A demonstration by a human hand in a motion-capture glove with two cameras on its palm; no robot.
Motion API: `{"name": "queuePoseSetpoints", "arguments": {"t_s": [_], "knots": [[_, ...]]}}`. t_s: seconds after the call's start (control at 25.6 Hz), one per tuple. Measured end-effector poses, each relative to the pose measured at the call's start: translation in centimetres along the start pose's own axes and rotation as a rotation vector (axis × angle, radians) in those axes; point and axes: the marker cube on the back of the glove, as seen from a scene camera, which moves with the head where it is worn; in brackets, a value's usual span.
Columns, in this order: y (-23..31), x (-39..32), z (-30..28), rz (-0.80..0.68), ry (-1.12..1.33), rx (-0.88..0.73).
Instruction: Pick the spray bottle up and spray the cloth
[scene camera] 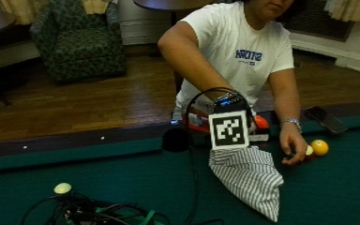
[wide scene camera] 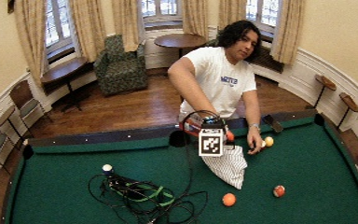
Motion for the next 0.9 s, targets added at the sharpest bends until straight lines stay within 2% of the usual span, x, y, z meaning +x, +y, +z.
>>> {"name": "queuePoseSetpoints", "arguments": {"t_s": [0.35, 0.59, 0.9], "knots": [[6.2, -5.8, -5.3, -0.349, -0.194, 0.205], [10.5, -9.2, -6.8, -0.657, -0.322, 0.315], [10.2, -14.7, -5.3, -1.001, -0.445, 0.483]]}}
